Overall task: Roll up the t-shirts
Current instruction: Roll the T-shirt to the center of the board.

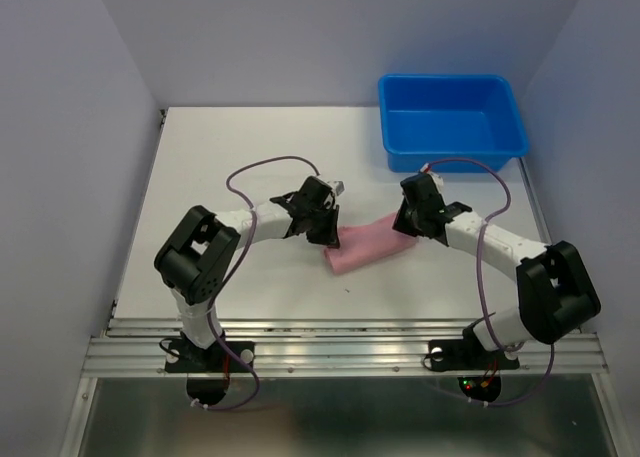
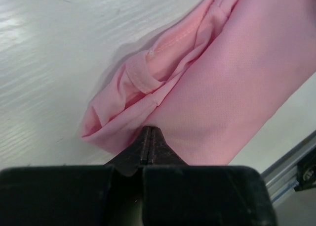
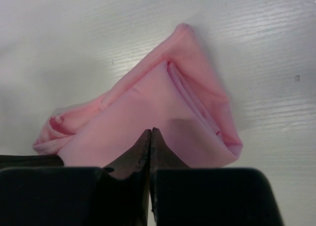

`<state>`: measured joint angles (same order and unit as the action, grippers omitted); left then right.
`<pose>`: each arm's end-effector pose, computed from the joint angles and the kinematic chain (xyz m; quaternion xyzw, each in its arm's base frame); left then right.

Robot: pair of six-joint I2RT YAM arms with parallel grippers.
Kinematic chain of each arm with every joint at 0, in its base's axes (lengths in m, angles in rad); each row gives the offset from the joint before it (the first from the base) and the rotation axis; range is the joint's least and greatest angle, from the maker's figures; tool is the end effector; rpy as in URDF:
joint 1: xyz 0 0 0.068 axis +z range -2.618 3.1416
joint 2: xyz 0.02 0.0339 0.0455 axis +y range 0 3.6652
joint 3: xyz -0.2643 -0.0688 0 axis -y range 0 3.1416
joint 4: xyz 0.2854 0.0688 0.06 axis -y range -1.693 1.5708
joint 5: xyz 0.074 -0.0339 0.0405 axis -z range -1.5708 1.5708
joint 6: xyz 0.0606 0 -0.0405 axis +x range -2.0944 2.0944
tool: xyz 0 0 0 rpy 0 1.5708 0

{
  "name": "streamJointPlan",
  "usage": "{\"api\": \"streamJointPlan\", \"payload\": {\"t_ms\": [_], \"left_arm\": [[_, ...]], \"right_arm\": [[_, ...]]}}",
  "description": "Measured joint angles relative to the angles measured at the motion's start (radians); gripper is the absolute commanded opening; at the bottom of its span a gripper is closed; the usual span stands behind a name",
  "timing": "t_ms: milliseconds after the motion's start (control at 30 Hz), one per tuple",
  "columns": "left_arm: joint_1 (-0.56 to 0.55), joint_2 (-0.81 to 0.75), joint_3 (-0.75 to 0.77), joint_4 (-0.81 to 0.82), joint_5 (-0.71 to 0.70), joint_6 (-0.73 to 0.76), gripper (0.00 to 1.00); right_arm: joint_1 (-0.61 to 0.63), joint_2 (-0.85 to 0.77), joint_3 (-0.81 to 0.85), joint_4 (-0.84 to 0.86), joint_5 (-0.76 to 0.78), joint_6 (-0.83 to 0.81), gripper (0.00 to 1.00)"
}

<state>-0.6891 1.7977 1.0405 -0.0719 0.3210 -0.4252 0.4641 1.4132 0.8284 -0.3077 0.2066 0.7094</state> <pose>0.3096 -0.2799 0.1216 0.1785 0.9044 -0.3156 0.2249 0.3036 0.1381 0.1632 0.1488 0.9268 0.1022 0.3294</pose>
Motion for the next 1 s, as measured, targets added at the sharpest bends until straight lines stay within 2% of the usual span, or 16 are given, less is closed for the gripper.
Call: {"api": "streamJointPlan", "payload": {"t_ms": [267, 400, 467, 500, 533, 600, 633, 700, 733, 800, 867, 1000], "left_arm": [[-0.003, -0.118, 0.0, -0.053, -0.164, 0.01, 0.0], [-0.047, -0.232, 0.0, -0.069, -0.267, 0.052, 0.0], [-0.093, -0.28, 0.0, -0.079, -0.34, 0.084, 0.15], [-0.121, -0.303, 0.0, -0.085, -0.373, 0.1, 0.38], [-0.145, -0.321, 0.0, -0.087, -0.398, 0.119, 0.46], [-0.184, -0.341, -0.001, -0.092, -0.44, 0.151, 0.56], [-0.207, -0.349, -0.001, -0.094, -0.457, 0.174, 0.61], [-0.237, -0.354, -0.006, -0.1, -0.487, 0.211, 0.63], [-0.253, -0.352, -0.01, -0.106, -0.502, 0.23, 0.63], [-0.273, -0.343, -0.018, -0.125, -0.539, 0.261, 0.63], [-0.309, -0.322, -0.018, -0.142, -0.576, 0.286, 0.59], [-0.365, -0.278, -0.018, -0.163, -0.593, 0.321, 0.49]], "right_arm": [[0.0, 0.181, 0.056, 0.016, 0.022, -0.029, 0.01], [-0.001, 0.22, 0.087, 0.047, 0.02, -0.04, 0.02], [-0.004, 0.213, 0.087, 0.046, 0.019, -0.044, 0.08], [-0.005, 0.209, 0.087, 0.044, 0.019, -0.048, 0.12], [-0.006, 0.195, 0.087, 0.038, 0.022, -0.051, 0.18], [-0.01, 0.149, 0.087, 0.016, 0.024, -0.057, 0.26], [-0.015, 0.118, 0.087, 0.009, 0.027, -0.058, 0.37], [-0.034, 0.06, 0.082, 0.0, 0.026, -0.063, 0.44], [-0.053, 0.02, 0.073, 0.0, 0.027, -0.062, 0.53], [-0.086, -0.045, 0.058, -0.007, 0.03, -0.058, 0.63], [-0.133, -0.115, 0.029, -0.009, 0.03, -0.058, 0.7], [-0.189, -0.206, -0.04, -0.043, 0.028, -0.05, 0.74]]}}
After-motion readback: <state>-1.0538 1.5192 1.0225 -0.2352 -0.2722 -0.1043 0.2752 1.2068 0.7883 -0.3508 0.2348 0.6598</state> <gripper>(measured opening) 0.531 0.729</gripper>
